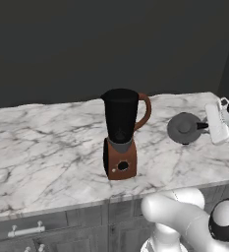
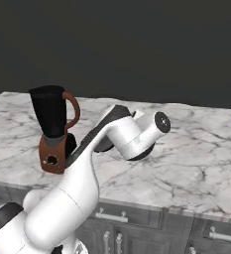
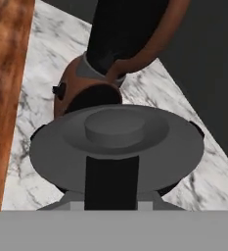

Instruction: Close the lid blender by securely placing the lid on top.

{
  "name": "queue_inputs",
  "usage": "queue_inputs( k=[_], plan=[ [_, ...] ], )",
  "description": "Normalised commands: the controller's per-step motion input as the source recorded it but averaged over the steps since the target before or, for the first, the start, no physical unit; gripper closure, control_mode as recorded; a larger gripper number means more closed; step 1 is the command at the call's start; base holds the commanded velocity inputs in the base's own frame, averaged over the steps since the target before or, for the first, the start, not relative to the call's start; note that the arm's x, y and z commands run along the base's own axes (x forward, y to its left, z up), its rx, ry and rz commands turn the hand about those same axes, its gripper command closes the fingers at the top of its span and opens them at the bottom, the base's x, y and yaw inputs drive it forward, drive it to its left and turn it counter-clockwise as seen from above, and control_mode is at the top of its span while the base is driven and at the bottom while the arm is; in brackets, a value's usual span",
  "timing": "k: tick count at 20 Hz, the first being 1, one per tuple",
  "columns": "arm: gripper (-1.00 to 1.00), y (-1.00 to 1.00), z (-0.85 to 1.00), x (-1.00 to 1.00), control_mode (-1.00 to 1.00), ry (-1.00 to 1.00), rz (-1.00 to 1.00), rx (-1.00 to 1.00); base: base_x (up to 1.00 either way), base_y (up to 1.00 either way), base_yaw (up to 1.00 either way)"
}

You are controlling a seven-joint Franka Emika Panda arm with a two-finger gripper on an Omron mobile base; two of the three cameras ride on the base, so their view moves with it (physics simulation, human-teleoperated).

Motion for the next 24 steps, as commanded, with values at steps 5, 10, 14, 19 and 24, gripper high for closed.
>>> queue_inputs(
  k=[5, 10, 14, 19, 24],
  plan=[
    [1.0, 0.12, 0.66, -0.19, -1.0, -0.11, 0.0, 0.16, 0.0, 0.0, 0.0],
    [1.0, 0.35, 0.62, 0.0, -1.0, -0.05, 0.0, 0.16, 0.0, 0.0, 0.0],
    [1.0, 0.28, 0.35, 0.0, -1.0, -0.05, 0.0, 0.19, 0.0, 0.0, 0.0],
    [1.0, 0.22, 0.2, 0.0, -1.0, -0.09, 0.04, 0.23, 0.0, 0.0, 0.0],
    [1.0, 0.27, 0.19, 0.0, -1.0, -0.08, 0.07, 0.25, 0.0, 0.0, 0.0]
  ],
)
